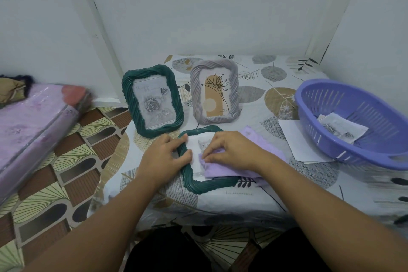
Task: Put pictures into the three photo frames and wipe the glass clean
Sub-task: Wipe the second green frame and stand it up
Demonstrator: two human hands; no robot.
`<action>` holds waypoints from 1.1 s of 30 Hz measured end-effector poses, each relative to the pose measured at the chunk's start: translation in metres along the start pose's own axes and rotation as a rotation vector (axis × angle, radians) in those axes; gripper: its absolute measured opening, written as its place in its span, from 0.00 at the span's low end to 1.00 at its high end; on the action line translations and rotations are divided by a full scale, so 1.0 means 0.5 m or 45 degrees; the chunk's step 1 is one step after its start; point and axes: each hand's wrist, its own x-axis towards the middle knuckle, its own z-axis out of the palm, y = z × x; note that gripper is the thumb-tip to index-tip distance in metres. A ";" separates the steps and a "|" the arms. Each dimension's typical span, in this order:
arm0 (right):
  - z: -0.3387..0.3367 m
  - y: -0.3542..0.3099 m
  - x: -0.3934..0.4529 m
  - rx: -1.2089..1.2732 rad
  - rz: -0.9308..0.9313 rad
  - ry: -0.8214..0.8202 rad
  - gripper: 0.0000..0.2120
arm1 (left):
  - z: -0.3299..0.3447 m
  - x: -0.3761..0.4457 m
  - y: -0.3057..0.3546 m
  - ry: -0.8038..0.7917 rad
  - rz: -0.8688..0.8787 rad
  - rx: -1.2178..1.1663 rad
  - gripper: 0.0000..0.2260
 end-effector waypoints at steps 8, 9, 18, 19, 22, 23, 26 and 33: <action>-0.020 -0.006 -0.036 -0.007 -0.001 -0.219 0.05 | -0.002 0.002 0.000 -0.016 -0.017 -0.014 0.27; -0.028 0.002 -0.036 -0.029 0.026 -0.172 0.04 | -0.002 0.002 0.000 -0.018 -0.017 -0.012 0.26; 0.018 0.002 0.072 -0.345 0.045 0.226 0.07 | 0.000 0.002 -0.004 -0.009 0.002 -0.016 0.26; 0.026 -0.004 0.080 -0.367 0.025 0.221 0.07 | 0.000 0.001 -0.004 -0.004 0.003 -0.015 0.28; 0.025 0.004 0.087 -0.473 0.076 0.334 0.08 | -0.001 0.001 -0.003 -0.009 0.001 -0.018 0.29; 0.019 0.012 0.085 -0.494 0.117 0.380 0.08 | -0.001 0.001 -0.002 -0.012 -0.003 -0.021 0.28; 0.005 0.023 0.066 -0.519 0.187 0.393 0.08 | -0.001 0.001 -0.001 -0.009 -0.013 -0.023 0.24; 0.011 0.011 -0.030 -0.435 0.222 0.332 0.08 | -0.002 0.000 0.002 -0.004 -0.010 -0.034 0.23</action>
